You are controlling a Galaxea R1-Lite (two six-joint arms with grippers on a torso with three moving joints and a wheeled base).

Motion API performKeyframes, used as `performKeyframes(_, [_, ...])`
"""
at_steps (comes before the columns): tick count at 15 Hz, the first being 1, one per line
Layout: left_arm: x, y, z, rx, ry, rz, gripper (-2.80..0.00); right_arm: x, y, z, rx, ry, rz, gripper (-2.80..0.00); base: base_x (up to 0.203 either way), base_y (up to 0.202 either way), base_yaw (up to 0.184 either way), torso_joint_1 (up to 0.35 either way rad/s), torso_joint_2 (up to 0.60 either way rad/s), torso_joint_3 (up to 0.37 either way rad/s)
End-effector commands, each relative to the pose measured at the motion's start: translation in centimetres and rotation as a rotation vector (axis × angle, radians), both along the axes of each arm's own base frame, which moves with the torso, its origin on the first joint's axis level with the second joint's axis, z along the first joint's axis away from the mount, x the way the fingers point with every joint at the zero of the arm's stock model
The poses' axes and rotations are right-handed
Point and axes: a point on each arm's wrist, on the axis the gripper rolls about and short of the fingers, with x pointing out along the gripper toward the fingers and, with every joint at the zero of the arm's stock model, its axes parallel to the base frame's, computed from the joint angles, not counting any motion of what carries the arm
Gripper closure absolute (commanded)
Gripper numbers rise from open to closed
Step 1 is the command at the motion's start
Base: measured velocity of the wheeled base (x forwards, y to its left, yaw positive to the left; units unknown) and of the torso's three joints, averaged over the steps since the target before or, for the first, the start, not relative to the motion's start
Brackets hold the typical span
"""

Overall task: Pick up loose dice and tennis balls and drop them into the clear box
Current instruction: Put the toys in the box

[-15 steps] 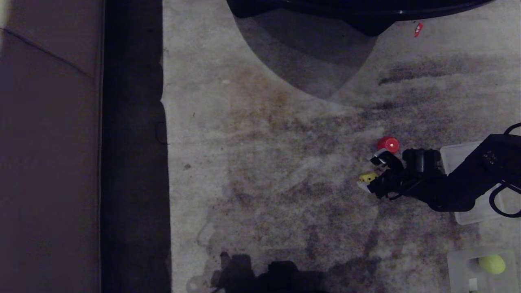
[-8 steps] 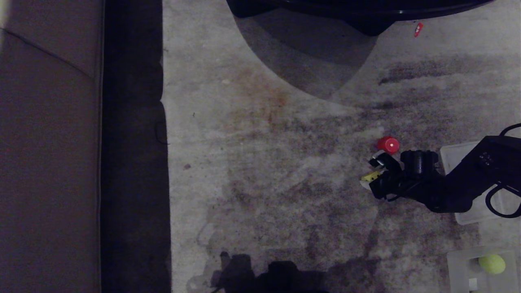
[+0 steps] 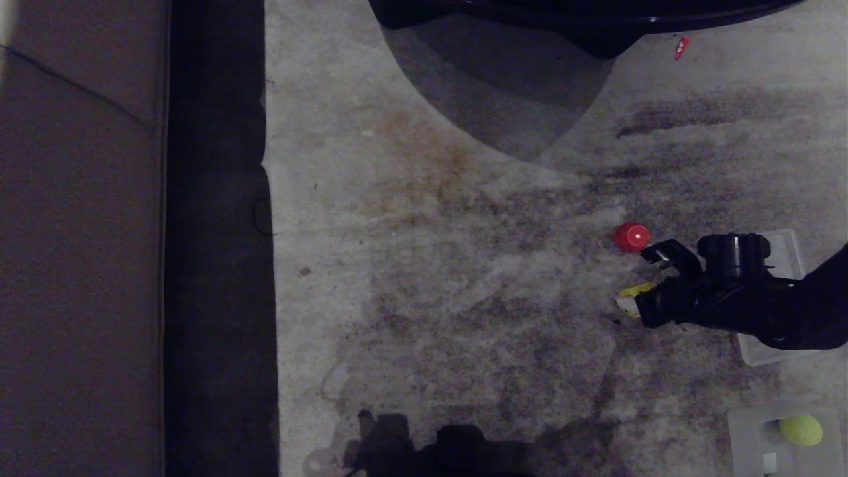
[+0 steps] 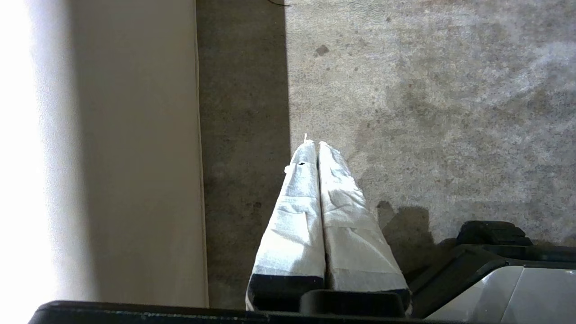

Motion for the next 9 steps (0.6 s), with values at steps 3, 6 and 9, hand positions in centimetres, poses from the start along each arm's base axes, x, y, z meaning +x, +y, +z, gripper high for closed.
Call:
performKeyframes(3, [0.0, 0.0, 0.0, 0.000, 0.002, 0.000, 0.00, -12.5, 0.8, 9.0, 0.229, -0.063, -0.143, 0.00, 0.000, 0.000, 0.000, 0.000, 0.00, 0.000])
performKeyframes(6, [0.0, 0.0, 0.0, 0.000, 0.004, 0.000, 0.00, -21.5, 1.6, 8.8, 0.323, -0.072, -0.200, 0.00, 0.000, 0.000, 0.000, 0.000, 0.00, 0.000])
performKeyframes(9, [0.0, 0.0, 0.0, 0.000, 0.001, 0.000, 0.00, -28.9, 2.5, 6.6, 0.354, -0.073, -0.228, 0.00, 0.000, 0.000, 0.000, 0.000, 0.00, 0.000])
